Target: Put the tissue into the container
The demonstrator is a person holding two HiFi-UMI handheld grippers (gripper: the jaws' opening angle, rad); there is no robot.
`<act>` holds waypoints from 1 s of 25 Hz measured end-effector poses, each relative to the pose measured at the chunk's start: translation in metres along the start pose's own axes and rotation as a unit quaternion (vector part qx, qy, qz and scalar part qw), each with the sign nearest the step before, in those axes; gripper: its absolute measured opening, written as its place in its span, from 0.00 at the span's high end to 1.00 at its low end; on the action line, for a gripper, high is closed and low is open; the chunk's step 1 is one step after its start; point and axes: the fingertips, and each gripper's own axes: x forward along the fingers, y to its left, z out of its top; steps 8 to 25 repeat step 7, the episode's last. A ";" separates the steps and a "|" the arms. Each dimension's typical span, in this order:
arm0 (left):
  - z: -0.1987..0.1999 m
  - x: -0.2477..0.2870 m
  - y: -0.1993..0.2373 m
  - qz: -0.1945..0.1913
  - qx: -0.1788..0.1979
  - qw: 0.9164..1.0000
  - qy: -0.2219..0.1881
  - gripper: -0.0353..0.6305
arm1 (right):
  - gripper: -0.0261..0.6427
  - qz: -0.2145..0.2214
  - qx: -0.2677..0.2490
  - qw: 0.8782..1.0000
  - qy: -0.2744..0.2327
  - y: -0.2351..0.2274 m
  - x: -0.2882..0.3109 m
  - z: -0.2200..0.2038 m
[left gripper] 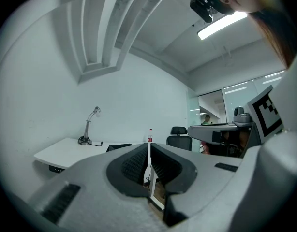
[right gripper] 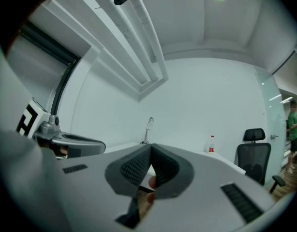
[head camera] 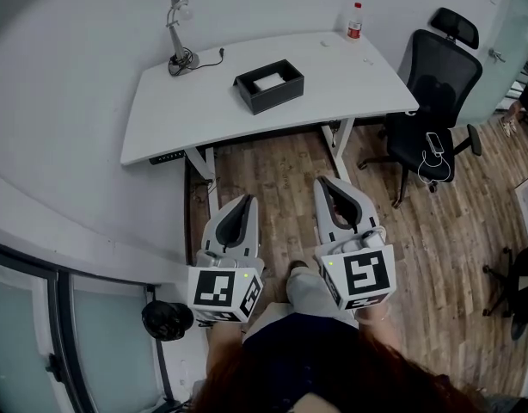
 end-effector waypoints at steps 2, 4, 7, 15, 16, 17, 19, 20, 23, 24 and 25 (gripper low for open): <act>-0.001 0.000 -0.001 -0.002 -0.001 1.000 0.000 0.89 | 0.93 0.002 -0.005 1.000 0.000 0.002 0.000 0.001; -0.001 0.000 0.000 -0.003 -0.002 1.000 0.001 0.89 | 0.93 0.005 -0.008 1.000 0.001 0.004 0.001 0.002; -0.002 0.002 0.001 -0.005 -0.003 1.000 0.003 0.89 | 0.93 0.008 -0.013 1.000 0.003 0.006 0.003 0.003; -0.002 0.002 0.001 -0.005 -0.003 1.000 0.003 0.89 | 0.93 0.008 -0.013 1.000 0.003 0.006 0.003 0.003; -0.002 0.002 0.001 -0.005 -0.003 1.000 0.003 0.89 | 0.93 0.008 -0.013 1.000 0.003 0.006 0.003 0.003; -0.002 0.002 0.001 -0.005 -0.003 1.000 0.003 0.89 | 0.93 0.008 -0.013 1.000 0.003 0.006 0.003 0.003; -0.002 0.002 0.001 -0.005 -0.003 1.000 0.003 0.89 | 0.93 0.008 -0.013 1.000 0.003 0.006 0.003 0.003; -0.002 0.002 0.001 -0.005 -0.003 1.000 0.003 0.89 | 0.93 0.008 -0.013 1.000 0.003 0.006 0.003 0.003; -0.002 0.002 0.001 -0.005 -0.003 1.000 0.003 0.89 | 0.93 0.008 -0.013 1.000 0.003 0.006 0.003 0.003; -0.002 0.002 0.001 -0.005 -0.003 1.000 0.003 0.89 | 0.93 0.008 -0.013 1.000 0.003 0.006 0.003 0.003; -0.002 0.002 0.001 -0.005 -0.003 1.000 0.003 0.89 | 0.93 0.008 -0.013 1.000 0.003 0.006 0.003 0.003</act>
